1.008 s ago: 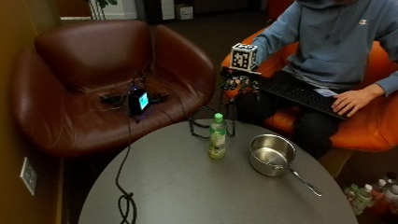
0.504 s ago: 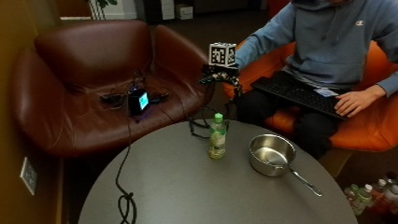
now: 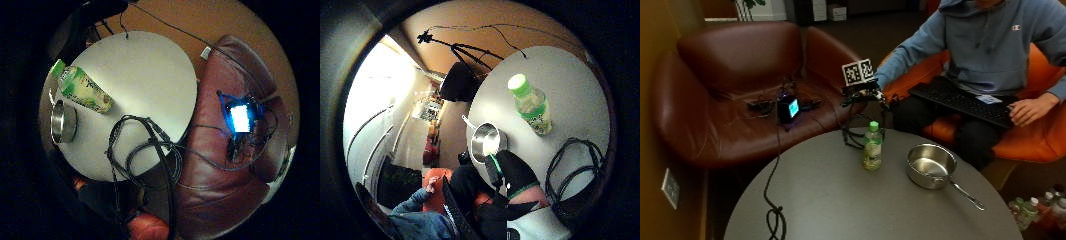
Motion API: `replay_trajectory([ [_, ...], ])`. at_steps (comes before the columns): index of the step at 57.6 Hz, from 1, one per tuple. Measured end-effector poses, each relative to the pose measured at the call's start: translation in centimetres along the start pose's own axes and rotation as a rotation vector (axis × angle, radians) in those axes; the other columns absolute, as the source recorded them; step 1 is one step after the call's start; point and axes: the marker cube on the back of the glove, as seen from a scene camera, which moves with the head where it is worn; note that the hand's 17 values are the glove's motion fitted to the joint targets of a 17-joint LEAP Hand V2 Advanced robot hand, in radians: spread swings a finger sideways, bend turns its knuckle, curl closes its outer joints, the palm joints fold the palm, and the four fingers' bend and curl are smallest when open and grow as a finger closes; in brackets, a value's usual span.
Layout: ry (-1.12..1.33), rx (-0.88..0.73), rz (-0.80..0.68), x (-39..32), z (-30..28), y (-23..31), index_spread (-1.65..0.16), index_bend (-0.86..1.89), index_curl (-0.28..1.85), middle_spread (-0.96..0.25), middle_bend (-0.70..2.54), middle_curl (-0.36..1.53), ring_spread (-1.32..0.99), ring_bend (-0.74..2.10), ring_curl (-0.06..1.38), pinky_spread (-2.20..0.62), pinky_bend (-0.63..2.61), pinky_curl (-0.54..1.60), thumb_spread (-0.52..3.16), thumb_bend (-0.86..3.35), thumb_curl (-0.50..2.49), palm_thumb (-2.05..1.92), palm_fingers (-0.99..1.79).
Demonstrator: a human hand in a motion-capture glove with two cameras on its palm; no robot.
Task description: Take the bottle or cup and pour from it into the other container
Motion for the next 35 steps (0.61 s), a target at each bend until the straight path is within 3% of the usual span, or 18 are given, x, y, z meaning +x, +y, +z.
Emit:
replay_trajectory([
  [15,-0.163,-0.022,0.018,2.2,3.4,-1.3,-0.40,0.13,0.18,-0.07,0.19,0.31,-0.05,0.44,0.30,0.26,0.59,0.36,0.92,-0.04,0.33,0.49,0.00],
  [35,-0.193,-0.012,0.001,3.5,5.8,-2.2,-0.40,0.12,0.17,-0.07,0.20,0.32,-0.06,0.44,0.29,0.25,0.60,0.36,0.88,-0.04,0.32,0.45,0.00],
])
